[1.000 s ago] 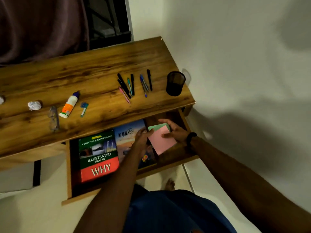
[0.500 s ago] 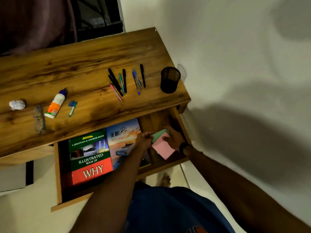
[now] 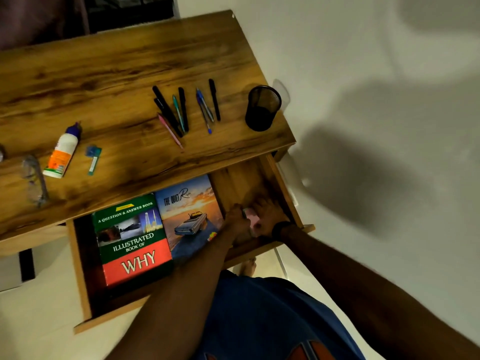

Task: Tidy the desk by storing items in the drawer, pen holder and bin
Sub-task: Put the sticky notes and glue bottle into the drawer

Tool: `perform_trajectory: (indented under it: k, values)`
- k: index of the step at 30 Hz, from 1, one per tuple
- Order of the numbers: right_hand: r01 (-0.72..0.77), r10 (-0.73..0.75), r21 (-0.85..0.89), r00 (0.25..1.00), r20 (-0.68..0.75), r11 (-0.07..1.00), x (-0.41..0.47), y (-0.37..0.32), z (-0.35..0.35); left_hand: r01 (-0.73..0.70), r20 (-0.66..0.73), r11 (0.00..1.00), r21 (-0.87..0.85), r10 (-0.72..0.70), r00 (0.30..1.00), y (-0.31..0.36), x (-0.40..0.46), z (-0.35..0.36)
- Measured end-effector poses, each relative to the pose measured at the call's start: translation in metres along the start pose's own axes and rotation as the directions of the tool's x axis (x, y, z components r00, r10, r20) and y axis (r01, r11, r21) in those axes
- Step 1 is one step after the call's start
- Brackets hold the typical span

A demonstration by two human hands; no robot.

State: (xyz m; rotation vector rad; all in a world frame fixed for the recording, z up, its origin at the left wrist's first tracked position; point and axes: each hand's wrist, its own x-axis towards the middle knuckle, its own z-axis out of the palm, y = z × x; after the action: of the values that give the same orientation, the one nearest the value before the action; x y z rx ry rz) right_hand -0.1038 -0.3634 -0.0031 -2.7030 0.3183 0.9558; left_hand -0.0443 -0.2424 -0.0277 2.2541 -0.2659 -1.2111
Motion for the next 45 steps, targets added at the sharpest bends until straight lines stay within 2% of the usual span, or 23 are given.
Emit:
perform_trajectory:
  k: [3,7,10,12,16,18,21,23,25,28,32,35,37,41,43,45]
  values:
    - [-0.059,0.059,0.053,0.998,-0.002,0.997,0.003,0.001,-0.002,0.004,0.06,0.998,-0.056,0.0,0.998,0.005,-0.002,0.009]
    - [-0.064,0.064,-0.02,0.997,0.031,0.998,-0.002,0.009,-0.005,-0.015,0.097,0.997,-0.075,0.022,0.995,0.005,0.003,0.007]
    - [-0.049,0.049,-0.011,0.999,-0.024,0.999,-0.003,0.002,-0.004,-0.035,0.16,0.999,-0.029,0.039,0.986,0.011,-0.016,-0.012]
    - [0.061,-0.063,-0.024,0.994,-0.089,0.998,0.001,-0.01,-0.004,-0.046,0.086,0.998,-0.037,0.049,0.995,-0.002,-0.024,-0.023]
    - [0.236,-0.225,0.085,0.966,-0.126,0.968,0.014,-0.057,-0.024,-0.056,-0.182,0.997,-0.06,0.044,0.982,-0.021,-0.055,-0.062]
    - [0.32,-0.296,0.114,0.937,-0.185,0.941,0.022,-0.088,-0.042,-0.097,-0.297,0.994,-0.055,0.077,0.952,-0.028,-0.069,-0.085]
    - [0.475,-0.436,0.09,0.856,-0.278,0.876,0.027,-0.132,-0.063,-0.049,-0.498,0.998,0.037,0.061,0.865,-0.051,-0.094,-0.117]
    - [0.552,-0.502,0.059,0.793,-0.345,0.832,0.029,-0.156,-0.071,-0.019,-0.566,0.996,0.088,0.066,0.822,-0.067,-0.108,-0.138]
    - [0.58,-0.525,0.041,0.764,-0.375,0.814,0.028,-0.181,-0.077,-0.004,-0.607,0.997,0.077,0.05,0.793,-0.081,-0.124,-0.157]
    - [0.564,-0.523,0.045,0.791,-0.318,0.825,0.033,-0.208,-0.082,0.025,-0.635,0.997,0.067,0.023,0.772,-0.1,-0.14,-0.179]
    - [0.517,-0.509,-0.027,0.832,-0.222,0.856,0.053,-0.23,-0.084,0.075,-0.613,0.995,0.07,-0.017,0.79,-0.126,-0.142,-0.202]
    - [0.479,-0.483,-0.073,0.85,-0.212,0.875,0.066,-0.248,-0.086,0.093,-0.63,0.99,0.108,-0.004,0.777,-0.148,-0.135,-0.227]
    - [0.437,-0.441,-0.072,0.862,-0.25,0.896,0.074,-0.269,-0.087,0.082,-0.662,0.986,0.143,0.033,0.749,-0.167,-0.131,-0.246]
    - [0.327,-0.311,0.001,0.899,-0.309,0.945,0.085,-0.315,-0.09,0.023,-0.771,0.99,0.142,0.096,0.629,-0.201,-0.124,-0.289]
    - [0.29,-0.266,0.029,0.909,-0.32,0.957,0.095,-0.334,-0.094,0.015,-0.811,0.994,0.112,0.082,0.58,-0.214,-0.121,-0.31]
    - [0.238,-0.18,0.137,0.923,-0.341,0.962,0.103,-0.353,-0.098,0.017,-0.813,0.996,0.083,0.058,0.58,-0.235,-0.115,-0.33]
